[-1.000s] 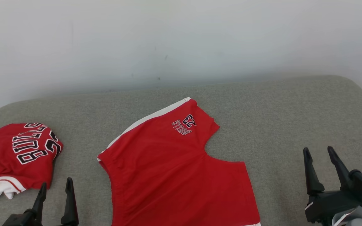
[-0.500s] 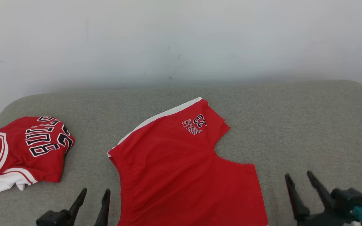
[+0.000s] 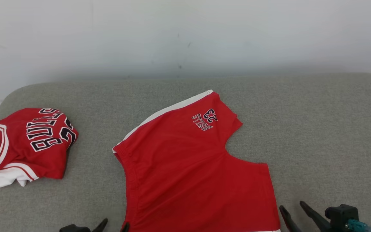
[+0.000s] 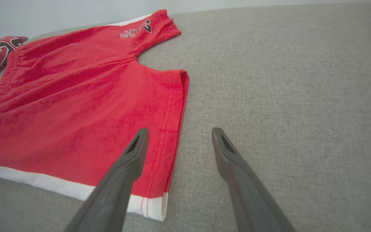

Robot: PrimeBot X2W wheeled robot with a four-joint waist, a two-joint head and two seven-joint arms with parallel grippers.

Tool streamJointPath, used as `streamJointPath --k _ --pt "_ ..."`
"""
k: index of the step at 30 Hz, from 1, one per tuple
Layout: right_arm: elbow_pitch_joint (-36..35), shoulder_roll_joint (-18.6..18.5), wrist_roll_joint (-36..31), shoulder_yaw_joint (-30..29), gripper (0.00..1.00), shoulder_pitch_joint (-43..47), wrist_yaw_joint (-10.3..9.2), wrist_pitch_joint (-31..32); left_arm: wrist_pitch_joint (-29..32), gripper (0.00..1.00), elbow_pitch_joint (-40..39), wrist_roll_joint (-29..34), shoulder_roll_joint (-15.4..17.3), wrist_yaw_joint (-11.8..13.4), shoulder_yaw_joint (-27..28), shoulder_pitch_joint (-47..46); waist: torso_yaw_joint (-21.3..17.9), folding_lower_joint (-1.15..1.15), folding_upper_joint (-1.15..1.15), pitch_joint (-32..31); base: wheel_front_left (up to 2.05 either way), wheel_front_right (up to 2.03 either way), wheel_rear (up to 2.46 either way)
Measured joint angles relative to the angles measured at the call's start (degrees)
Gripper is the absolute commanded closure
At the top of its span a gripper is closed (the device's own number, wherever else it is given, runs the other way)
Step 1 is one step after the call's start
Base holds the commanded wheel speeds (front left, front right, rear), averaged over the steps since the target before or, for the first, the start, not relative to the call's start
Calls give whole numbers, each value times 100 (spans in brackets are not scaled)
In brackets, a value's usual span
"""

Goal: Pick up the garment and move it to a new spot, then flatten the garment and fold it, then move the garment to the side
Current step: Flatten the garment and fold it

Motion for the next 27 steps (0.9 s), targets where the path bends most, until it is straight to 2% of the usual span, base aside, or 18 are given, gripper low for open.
streamJointPath --k 3,18,27 --pt "2 -12 58 111 0 22 64 230 230 0 46 -131 11 -48 -103 3 37 0 0 31 0 0 0" --pt "-73 -71 202 341 0 342 81 1067 1062 0 182 -272 249 -197 -491 -24 179 -1 0 -86 0 0 0" --pt "-116 -114 200 427 0 328 -16 1495 1348 0 367 -214 296 -201 -672 -318 178 -1 0 -131 0 0 0"
